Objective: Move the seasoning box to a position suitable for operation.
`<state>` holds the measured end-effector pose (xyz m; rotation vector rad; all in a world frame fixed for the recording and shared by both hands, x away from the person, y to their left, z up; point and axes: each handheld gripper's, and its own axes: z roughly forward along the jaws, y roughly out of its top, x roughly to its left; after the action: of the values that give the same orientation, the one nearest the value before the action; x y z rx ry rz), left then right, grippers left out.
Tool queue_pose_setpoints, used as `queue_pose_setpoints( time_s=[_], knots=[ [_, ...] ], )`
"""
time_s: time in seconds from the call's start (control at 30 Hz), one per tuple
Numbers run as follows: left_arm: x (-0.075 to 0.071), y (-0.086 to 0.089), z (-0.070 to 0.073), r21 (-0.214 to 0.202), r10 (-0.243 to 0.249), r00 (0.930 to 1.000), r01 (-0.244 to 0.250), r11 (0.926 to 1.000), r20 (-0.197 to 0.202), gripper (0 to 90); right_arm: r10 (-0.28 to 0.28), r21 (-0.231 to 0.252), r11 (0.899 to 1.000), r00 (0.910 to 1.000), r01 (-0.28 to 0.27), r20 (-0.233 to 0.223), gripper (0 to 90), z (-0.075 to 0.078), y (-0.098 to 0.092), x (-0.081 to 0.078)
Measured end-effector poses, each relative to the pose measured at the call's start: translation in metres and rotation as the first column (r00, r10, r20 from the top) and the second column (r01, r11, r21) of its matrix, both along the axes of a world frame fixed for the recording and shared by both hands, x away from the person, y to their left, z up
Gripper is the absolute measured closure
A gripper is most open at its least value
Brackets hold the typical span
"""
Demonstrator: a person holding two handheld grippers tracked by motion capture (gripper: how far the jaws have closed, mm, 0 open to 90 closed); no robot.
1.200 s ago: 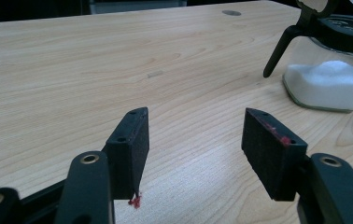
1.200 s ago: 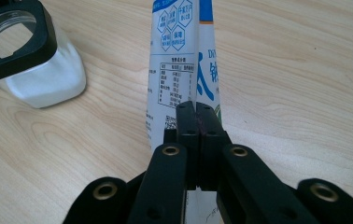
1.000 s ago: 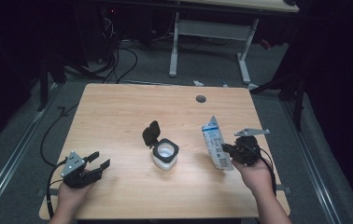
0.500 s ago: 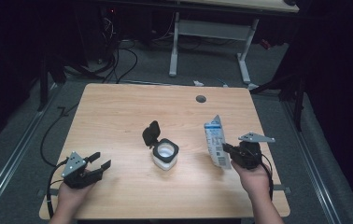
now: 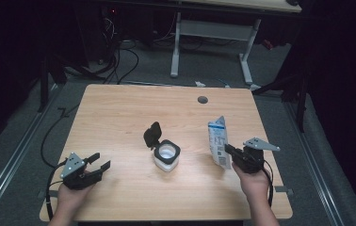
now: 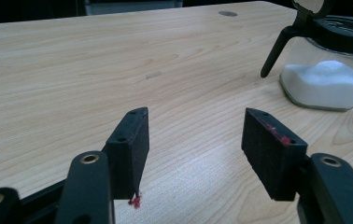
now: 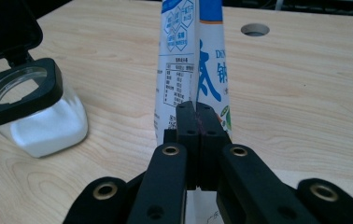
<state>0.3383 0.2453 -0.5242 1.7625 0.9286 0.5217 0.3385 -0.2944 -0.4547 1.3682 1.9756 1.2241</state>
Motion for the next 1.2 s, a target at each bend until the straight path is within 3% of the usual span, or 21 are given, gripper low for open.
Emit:
queue_pose_setpoints(
  time_s=[0.47, 0.73, 0.87, 1.2],
  knots=[
    [0.0, -0.005, -0.002, 0.012, -0.001, 1.0, 0.001, 0.9999, -0.004, 42.1, -0.034, 0.076, 0.997, 0.992, 0.025, 0.122, 90.0, -0.016, -0.005, -0.004],
    [-0.001, -0.007, -0.002, 0.017, -0.003, 1.0, 0.003, 0.9999, 0.0, 42.1, -0.077, 0.141, 0.988, 0.9844, 0.055, 0.158, 90.0, -0.025, -0.013, -0.004],
    [-0.003, -0.009, -0.001, 0.021, -0.009, 0.9999, 0.009, 0.9997, 0.006, 42.0, -0.09, 0.135, 0.989, 0.9802, 0.066, 0.176, 90.0, -0.026, -0.014, 0.0],
    [-0.005, -0.013, 0.001, 0.038, -0.024, 0.9995, 0.023, 0.999, 0.019, 41.8, -0.091, 0.11, 0.991, 0.9803, 0.073, 0.175, 90.0, -0.035, -0.014, 0.0]
  ],
)
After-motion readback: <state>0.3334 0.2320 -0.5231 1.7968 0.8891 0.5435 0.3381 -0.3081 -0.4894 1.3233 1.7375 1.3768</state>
